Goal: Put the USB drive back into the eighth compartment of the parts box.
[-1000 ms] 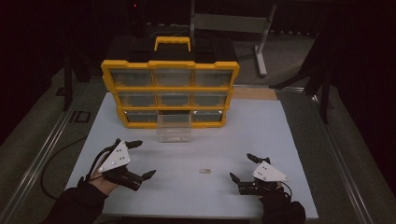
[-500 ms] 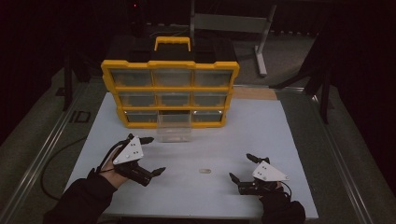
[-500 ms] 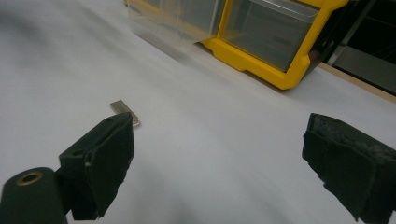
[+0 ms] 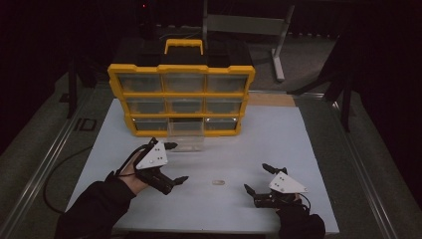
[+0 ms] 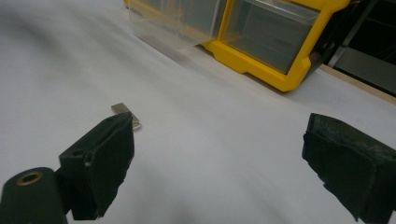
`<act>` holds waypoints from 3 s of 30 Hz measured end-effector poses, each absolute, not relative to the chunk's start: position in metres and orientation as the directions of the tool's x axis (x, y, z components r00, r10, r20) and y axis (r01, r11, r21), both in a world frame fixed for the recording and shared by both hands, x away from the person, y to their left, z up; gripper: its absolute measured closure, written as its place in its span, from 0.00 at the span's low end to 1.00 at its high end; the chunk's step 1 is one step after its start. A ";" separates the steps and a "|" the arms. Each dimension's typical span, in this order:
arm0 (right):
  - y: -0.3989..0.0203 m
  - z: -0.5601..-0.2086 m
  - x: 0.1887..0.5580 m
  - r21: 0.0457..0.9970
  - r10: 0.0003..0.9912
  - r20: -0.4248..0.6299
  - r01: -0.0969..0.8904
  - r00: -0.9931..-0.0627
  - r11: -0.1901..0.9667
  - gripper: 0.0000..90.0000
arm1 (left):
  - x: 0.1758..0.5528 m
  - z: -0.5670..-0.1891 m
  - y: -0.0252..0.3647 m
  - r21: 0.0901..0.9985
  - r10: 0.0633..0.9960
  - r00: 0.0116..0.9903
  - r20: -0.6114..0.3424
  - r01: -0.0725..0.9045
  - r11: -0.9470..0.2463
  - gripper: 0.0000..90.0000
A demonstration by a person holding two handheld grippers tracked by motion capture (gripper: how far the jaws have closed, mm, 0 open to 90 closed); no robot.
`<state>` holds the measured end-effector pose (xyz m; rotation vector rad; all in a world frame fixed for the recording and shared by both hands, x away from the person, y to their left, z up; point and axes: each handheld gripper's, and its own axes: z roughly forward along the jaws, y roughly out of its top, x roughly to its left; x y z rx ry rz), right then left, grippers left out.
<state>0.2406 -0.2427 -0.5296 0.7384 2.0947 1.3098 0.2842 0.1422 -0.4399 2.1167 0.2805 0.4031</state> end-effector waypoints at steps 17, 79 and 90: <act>-0.241 -0.530 0.241 0.915 0.697 -0.155 0.164 -0.700 0.368 0.11 | 0.293 -0.448 0.101 0.803 0.240 0.958 0.156 0.018 -0.595 0.00; -0.241 -0.530 0.242 0.917 0.678 -0.152 0.153 -0.720 0.368 0.11 | 0.319 -0.529 0.029 0.647 0.124 0.992 0.024 0.079 -0.758 0.46; -0.240 -0.529 0.242 0.917 0.674 -0.155 0.149 -0.722 0.370 0.11 | 0.322 -0.535 0.027 0.624 0.110 0.994 0.015 0.077 -0.777 0.73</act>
